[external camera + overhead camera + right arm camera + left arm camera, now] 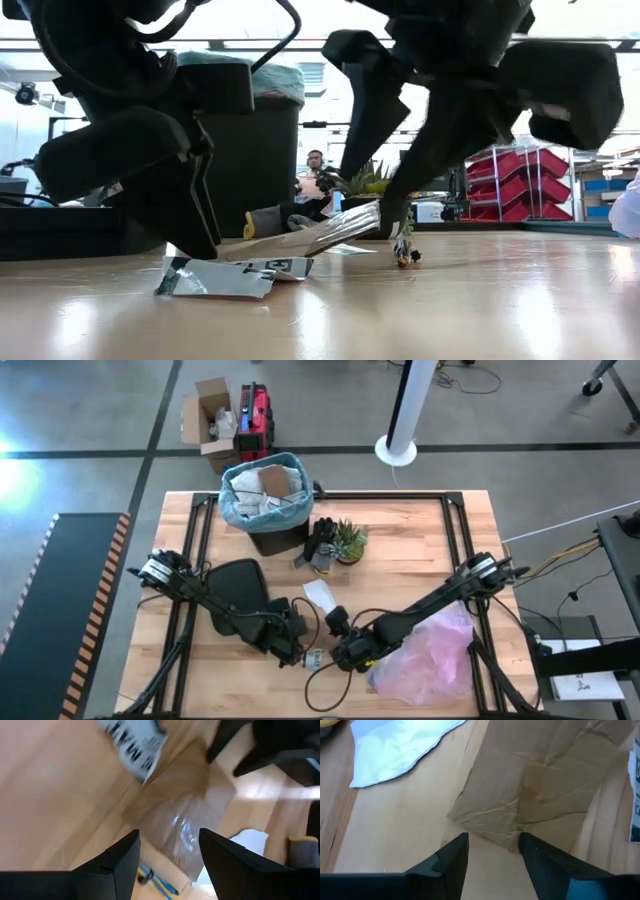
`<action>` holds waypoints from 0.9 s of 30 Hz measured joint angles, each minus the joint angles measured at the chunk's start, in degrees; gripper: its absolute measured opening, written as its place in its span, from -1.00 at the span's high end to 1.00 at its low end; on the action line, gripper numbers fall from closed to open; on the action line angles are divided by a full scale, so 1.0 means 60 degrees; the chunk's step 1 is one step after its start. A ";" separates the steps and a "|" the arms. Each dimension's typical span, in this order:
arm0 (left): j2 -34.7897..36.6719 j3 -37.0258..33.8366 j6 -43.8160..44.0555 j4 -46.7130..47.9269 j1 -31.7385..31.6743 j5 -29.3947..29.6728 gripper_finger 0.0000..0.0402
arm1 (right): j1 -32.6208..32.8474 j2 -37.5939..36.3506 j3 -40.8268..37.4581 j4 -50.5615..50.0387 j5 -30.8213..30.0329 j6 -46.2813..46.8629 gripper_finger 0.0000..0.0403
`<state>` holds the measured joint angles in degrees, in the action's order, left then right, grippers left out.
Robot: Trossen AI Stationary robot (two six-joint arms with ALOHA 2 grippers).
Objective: Place trash/remove bag and relplace
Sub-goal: Put the brown cardboard into the trash bin
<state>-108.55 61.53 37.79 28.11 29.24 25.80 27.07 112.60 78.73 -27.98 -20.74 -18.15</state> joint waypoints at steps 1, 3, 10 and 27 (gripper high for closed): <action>0.0000 -0.0002 -0.0015 -0.0013 -0.0002 -0.0010 0.16 | -0.0001 0.0004 -0.0026 -0.0070 0.0018 -0.0276 0.05; -0.0004 -0.0006 -0.0155 -0.0045 -0.0002 -0.0033 0.17 | -0.0011 0.0007 -0.0032 -0.0067 0.0028 -0.0733 0.05; -0.0016 -0.0013 -0.1055 -0.0406 0.0002 -0.0114 0.20 | -0.0078 0.0010 -0.0484 0.0159 0.0323 -0.2351 0.08; -0.0029 0.0034 -0.1512 -0.1009 -0.0126 0.0126 0.21 | -0.0312 0.0182 -0.0429 0.1841 0.0039 -0.3601 0.51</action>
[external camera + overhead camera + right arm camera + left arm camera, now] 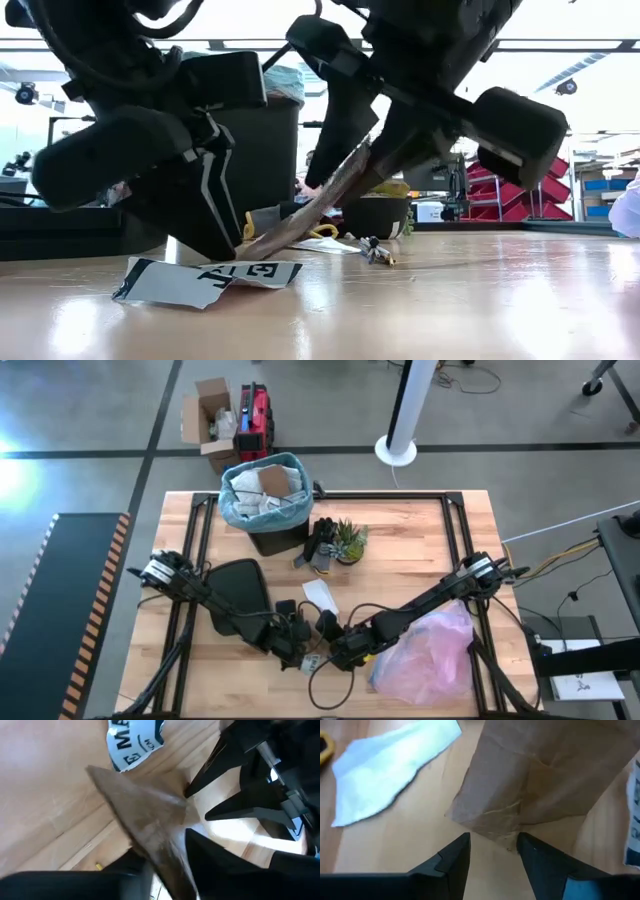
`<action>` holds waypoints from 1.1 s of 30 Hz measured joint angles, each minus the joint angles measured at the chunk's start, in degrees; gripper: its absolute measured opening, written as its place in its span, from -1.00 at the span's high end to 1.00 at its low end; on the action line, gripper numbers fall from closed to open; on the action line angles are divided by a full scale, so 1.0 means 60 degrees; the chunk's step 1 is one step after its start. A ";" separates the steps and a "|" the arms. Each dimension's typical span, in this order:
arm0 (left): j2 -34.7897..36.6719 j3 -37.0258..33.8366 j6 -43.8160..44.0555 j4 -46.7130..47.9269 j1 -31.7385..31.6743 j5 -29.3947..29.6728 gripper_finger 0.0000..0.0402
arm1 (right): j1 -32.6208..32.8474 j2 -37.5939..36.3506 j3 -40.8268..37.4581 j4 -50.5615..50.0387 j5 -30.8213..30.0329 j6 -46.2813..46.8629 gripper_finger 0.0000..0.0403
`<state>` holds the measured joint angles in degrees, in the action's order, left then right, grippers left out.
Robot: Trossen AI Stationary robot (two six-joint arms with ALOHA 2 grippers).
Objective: Place trash/remove bag and relplace
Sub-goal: Put the brown cardboard into the trash bin
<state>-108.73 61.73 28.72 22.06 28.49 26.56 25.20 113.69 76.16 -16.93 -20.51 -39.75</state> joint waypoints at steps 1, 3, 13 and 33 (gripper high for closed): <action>0.0000 0.0040 -0.0073 0.0044 0.0000 0.0084 0.20 | 0.0006 0.0000 0.0081 -0.0121 0.0011 0.0125 0.60; -0.0021 0.0212 -0.0400 0.0266 -0.0017 0.0256 0.17 | 0.0042 0.0000 0.0319 -0.0499 0.0177 0.0432 0.80; 0.0672 0.2753 -0.0924 0.5212 0.0100 0.1427 -0.05 | 0.0066 -0.1173 0.1799 -0.3312 -0.0029 0.2692 0.99; 0.2022 0.3498 0.2565 0.4193 0.1625 0.1644 -0.11 | -0.4615 -0.4043 0.2113 0.2200 0.0205 0.4553 1.00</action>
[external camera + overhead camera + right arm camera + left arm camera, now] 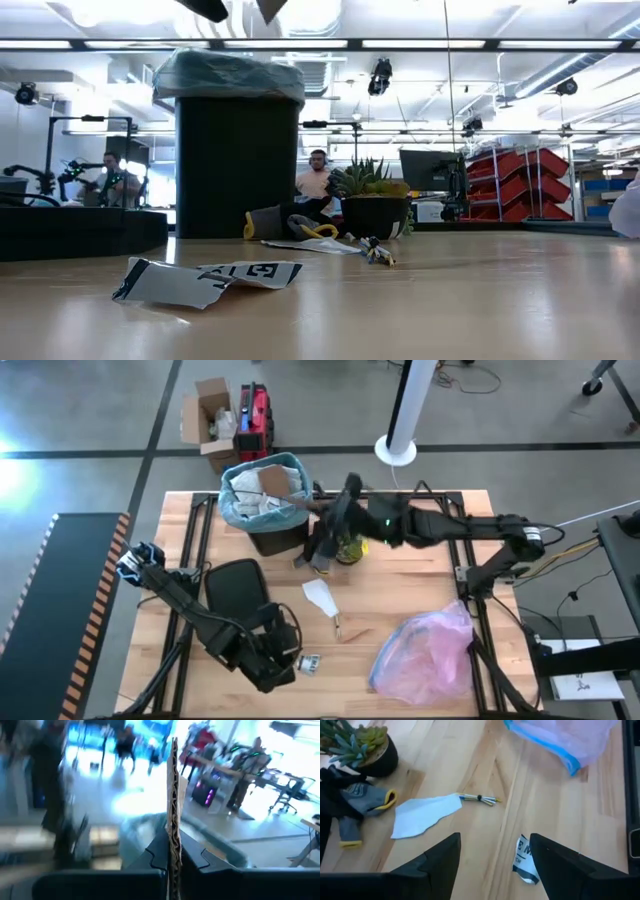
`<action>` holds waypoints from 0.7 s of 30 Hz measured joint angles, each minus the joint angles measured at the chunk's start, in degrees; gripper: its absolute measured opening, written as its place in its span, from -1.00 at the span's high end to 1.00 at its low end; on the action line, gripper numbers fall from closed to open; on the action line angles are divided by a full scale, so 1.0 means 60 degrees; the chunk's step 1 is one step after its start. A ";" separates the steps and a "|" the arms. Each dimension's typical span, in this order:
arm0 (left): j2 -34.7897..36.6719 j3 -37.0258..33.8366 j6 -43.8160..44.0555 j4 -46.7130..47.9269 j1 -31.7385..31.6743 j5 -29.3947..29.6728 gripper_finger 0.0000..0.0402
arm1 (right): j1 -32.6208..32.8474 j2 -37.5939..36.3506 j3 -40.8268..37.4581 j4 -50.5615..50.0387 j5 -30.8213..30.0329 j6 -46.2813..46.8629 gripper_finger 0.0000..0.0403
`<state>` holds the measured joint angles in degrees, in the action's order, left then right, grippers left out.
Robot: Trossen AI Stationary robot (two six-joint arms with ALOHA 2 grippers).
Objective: Place trash/remove bag and relplace
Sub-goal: Put the brown cardboard into the trash bin
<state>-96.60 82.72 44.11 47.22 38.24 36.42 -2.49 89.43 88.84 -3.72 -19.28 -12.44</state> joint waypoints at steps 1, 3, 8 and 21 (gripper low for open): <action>0.0000 0.0000 0.0018 -0.0005 -0.0004 -0.0003 -0.10 | -0.0235 0.0074 -0.0004 0.0485 0.0138 0.0195 1.00; 0.0000 0.0000 0.0062 -0.0053 -0.0007 0.0000 -0.09 | -0.0668 0.0332 0.0004 0.1527 0.0619 0.0703 1.00; 0.0004 0.0000 0.0267 -0.0105 -0.0004 -0.0007 -0.07 | -0.1466 0.1421 0.0554 0.1971 0.1259 0.2526 1.00; 0.0015 0.0000 0.0814 0.0053 0.0004 -0.0016 -0.13 | -0.1896 0.4101 0.4368 -0.0831 0.2301 0.3489 0.58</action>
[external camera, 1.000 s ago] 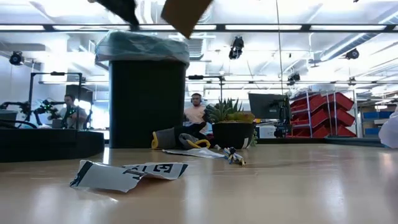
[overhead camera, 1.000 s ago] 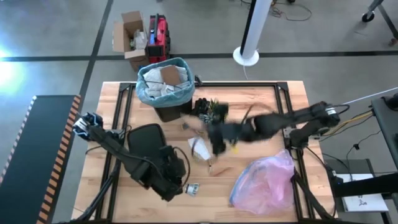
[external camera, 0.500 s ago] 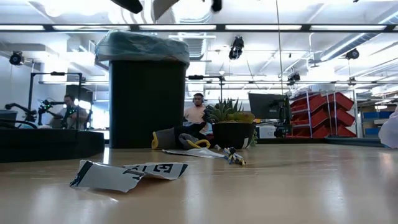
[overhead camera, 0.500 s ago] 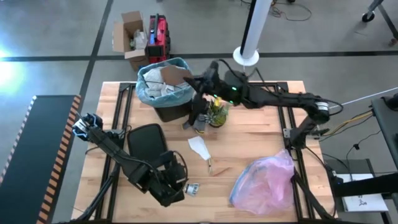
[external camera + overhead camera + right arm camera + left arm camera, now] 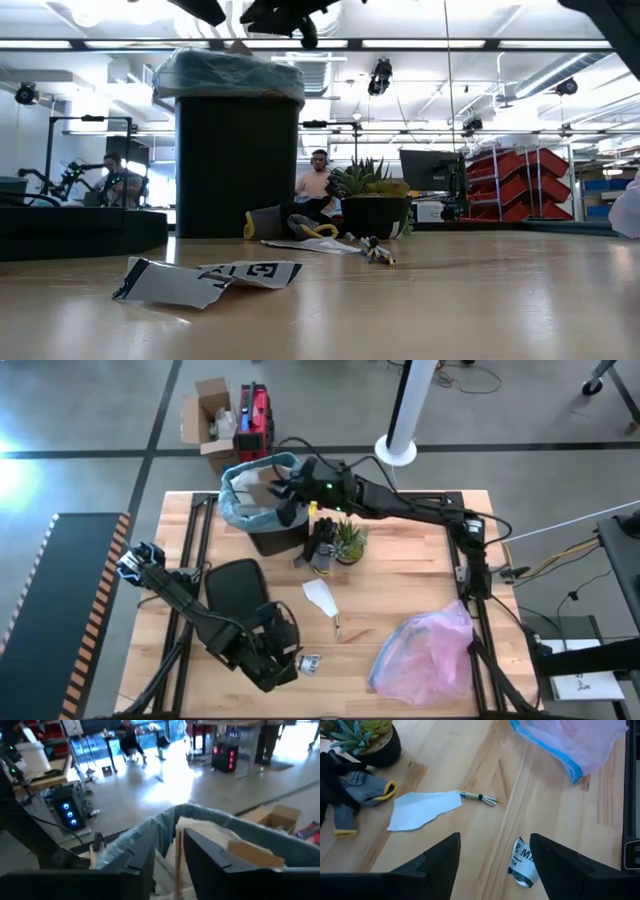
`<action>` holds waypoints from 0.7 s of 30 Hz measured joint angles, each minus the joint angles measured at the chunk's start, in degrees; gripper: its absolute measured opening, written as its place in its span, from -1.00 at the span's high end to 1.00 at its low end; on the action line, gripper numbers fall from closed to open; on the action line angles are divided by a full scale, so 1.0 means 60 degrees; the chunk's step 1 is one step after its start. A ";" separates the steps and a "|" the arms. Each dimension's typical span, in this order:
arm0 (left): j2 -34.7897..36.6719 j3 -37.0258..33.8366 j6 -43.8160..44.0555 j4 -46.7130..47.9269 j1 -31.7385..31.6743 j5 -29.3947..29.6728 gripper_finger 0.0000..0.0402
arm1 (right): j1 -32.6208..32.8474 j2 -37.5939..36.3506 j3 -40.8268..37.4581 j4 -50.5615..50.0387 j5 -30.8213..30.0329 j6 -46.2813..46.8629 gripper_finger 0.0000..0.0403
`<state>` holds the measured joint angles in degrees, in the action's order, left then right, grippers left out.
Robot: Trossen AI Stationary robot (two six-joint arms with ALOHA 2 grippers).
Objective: Place trash/remove bag and relplace
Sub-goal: Put the brown cardboard into the trash bin, then put the white paper into the trash bin
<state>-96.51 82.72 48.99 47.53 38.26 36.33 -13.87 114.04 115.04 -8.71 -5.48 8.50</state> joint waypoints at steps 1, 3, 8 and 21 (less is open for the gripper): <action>0.0000 0.0000 0.0004 0.0024 0.0000 -0.0047 -0.13 | -0.0008 0.0100 0.0235 -0.0305 0.0005 0.0069 0.52; 0.0009 0.0000 0.0010 0.0169 0.0000 -0.0272 -0.12 | -0.0011 0.0171 0.0508 -0.1008 0.0107 -0.0239 0.41; 0.0048 0.0000 0.0260 0.0900 0.0123 -0.0734 -0.08 | 0.0155 -0.0415 0.0814 -0.2150 0.0157 -0.2038 0.27; 0.0073 -0.0039 -0.0349 0.1369 0.0379 -0.0736 -0.10 | 0.1787 -0.3238 0.0340 -0.5750 -0.0137 -0.3403 0.68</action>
<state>-96.07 82.48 46.90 55.75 40.53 31.91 -3.15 94.61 117.08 -43.21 -6.30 -11.92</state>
